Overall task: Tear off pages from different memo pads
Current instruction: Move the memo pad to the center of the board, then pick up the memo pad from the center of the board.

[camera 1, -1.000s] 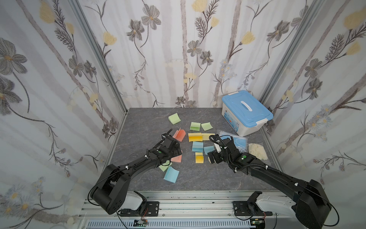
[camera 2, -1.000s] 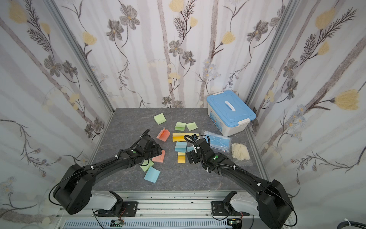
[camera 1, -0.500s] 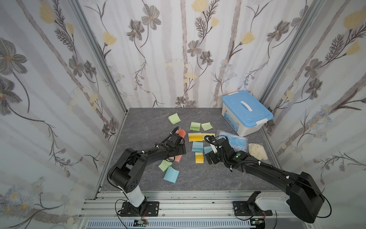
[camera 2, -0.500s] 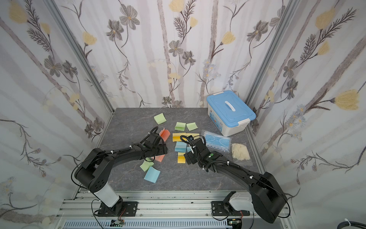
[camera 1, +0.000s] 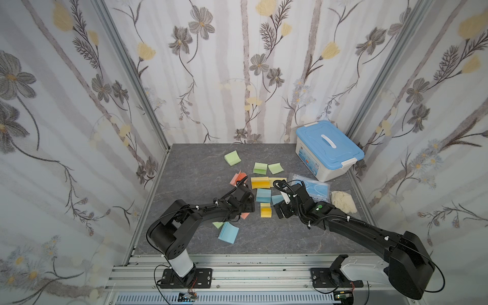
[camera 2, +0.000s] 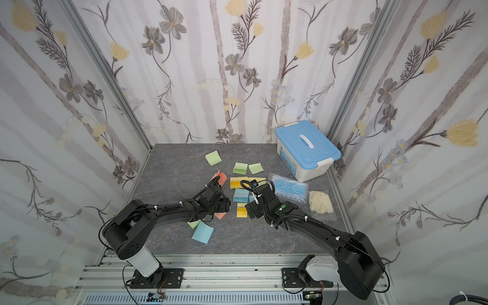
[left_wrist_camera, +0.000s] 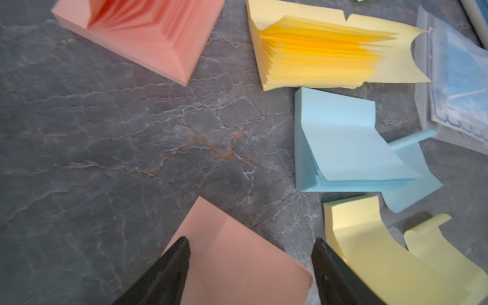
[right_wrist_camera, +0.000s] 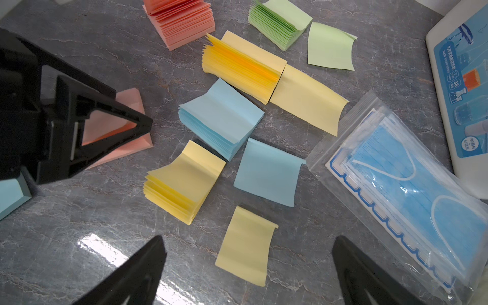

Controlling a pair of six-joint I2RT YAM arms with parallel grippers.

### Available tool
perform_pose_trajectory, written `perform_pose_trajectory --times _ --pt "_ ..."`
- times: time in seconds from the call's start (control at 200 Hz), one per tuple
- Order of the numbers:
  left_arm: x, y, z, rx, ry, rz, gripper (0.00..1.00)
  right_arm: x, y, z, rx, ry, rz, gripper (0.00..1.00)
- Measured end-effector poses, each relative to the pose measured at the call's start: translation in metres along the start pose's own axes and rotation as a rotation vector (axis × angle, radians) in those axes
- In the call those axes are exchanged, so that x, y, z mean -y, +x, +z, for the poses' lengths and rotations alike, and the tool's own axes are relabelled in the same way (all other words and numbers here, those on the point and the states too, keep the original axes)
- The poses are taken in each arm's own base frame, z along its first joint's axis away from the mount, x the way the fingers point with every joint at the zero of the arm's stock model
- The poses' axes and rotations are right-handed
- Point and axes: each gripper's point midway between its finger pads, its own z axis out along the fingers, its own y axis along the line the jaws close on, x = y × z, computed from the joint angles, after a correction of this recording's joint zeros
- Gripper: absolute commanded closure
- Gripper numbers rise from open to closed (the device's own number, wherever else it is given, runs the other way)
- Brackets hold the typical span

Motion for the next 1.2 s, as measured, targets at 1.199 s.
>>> perform_pose_trajectory --times 1.199 --pt "0.01 0.067 -0.074 -0.127 -0.002 0.077 0.21 -0.006 0.006 0.009 -0.038 -0.017 -0.011 0.0"
